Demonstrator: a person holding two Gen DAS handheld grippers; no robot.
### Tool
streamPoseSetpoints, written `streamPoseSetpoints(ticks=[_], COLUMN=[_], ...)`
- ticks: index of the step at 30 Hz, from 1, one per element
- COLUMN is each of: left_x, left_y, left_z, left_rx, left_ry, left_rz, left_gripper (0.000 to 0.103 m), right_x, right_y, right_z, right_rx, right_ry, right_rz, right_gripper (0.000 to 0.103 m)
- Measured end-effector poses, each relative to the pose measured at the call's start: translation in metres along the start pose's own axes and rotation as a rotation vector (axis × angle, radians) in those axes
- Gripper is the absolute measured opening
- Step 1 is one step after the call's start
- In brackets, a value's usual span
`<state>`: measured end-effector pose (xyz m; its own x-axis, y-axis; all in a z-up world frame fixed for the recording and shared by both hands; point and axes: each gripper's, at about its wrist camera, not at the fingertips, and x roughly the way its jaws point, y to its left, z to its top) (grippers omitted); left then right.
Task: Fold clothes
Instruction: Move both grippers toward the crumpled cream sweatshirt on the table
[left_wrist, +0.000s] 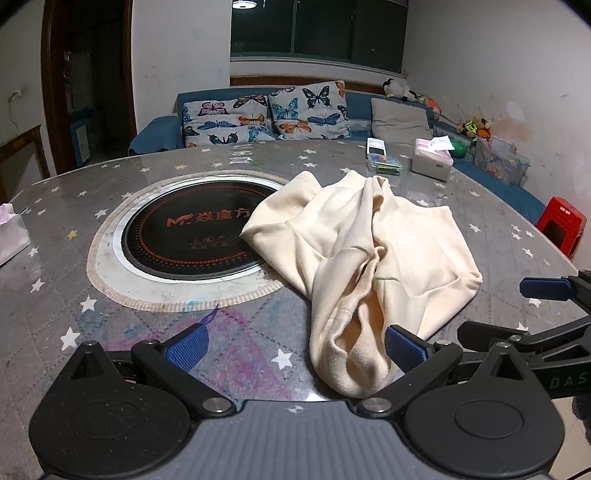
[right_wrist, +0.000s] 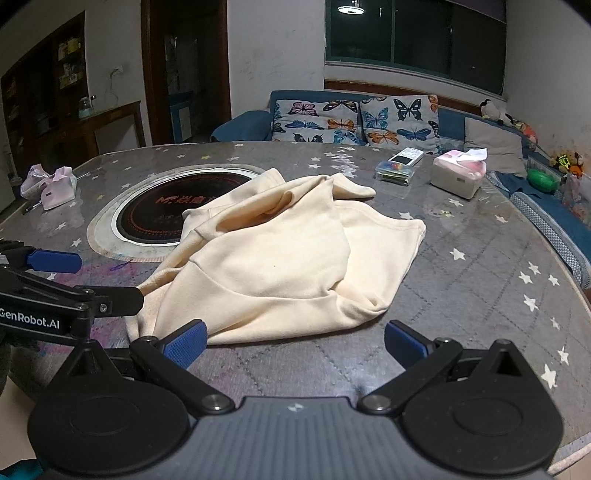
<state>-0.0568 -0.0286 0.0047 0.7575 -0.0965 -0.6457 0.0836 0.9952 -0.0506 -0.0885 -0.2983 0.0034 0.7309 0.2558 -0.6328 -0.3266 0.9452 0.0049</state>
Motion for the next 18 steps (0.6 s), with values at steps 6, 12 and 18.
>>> streamPoseSetpoints(ticks=[6,12,18], left_x=[0.003,0.009,0.018], left_y=[0.0,0.0,0.0], left_z=[0.006,0.015,0.036], left_rx=[0.006,0.015,0.02], left_ry=[-0.001,-0.008,-0.025], left_rz=[-0.002,-0.006,-0.018], left_gripper=[0.103,0.102,0.096], right_x=[0.005,0.012,0.019], right_y=[0.0,-0.005,-0.014], right_z=[0.006,0.015,0.026], right_rx=[-0.006,-0.006,0.005], right_ry=[0.002,0.0,-0.006], right_rz=[0.008,0.009,0.0], right_gripper=[0.103,0.103,0.097])
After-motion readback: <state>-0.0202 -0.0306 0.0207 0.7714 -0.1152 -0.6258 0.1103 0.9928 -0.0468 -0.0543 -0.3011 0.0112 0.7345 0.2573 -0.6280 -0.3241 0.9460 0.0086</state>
